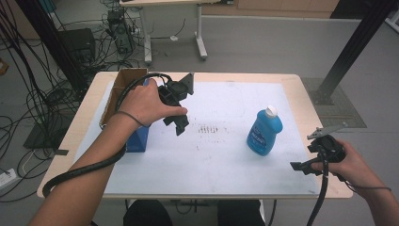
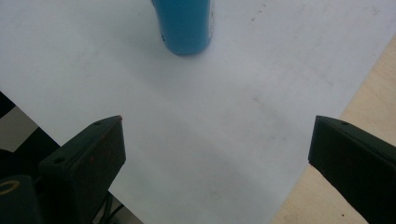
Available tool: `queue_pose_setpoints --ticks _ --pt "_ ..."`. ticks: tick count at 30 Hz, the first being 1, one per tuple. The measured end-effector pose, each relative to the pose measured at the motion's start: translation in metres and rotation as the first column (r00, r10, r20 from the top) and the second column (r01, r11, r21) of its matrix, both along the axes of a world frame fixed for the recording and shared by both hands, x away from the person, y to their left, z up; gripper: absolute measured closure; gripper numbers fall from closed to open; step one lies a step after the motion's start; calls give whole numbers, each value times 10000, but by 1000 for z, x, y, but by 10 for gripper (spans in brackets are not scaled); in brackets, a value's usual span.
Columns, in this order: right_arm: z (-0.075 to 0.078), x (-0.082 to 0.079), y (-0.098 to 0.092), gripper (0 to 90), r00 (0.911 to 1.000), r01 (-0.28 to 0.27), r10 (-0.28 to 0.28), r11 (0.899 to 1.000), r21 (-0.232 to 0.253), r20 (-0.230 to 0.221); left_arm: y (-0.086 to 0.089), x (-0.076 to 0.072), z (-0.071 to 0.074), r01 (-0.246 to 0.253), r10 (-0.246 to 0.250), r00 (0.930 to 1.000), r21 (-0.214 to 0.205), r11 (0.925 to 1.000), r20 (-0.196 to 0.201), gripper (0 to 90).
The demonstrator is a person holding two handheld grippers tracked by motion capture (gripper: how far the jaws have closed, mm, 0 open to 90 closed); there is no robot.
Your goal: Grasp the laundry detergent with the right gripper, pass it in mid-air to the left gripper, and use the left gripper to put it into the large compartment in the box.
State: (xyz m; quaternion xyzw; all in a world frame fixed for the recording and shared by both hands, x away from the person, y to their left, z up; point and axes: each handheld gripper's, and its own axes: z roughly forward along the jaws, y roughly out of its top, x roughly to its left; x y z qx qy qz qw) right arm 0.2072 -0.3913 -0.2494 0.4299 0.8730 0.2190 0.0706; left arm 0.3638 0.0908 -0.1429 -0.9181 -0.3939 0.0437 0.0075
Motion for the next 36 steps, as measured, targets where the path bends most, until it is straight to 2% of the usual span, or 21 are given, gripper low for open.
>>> queue_pose_setpoints --ticks 9,20,27,31,36 --pt "-11 -2 4 38 9999 -71 70 9999 118 92 -1 1 -2 22 -22 10000 34 10000 -32 70" --pt "-23 -10 0 39 9988 -16 -10 9986 531 490 0 -1 -1 -23 23 10000 10 10000 -17 70" --pt "-32 -18 -2 37 9956 -211 142 9970 740 927 -2 -1 -1 -27 27 10000 11 10000 20 68" --pt "-39 -25 -6 38 9920 -240 101 9937 1098 1256 -3 -2 0 -17 17 10000 -19 10000 34 67" --pt "-43 -29 -9 37 9901 -218 31 9910 1321 1400 -4 -2 -1 -10 10 10000 -15 10000 12 67"
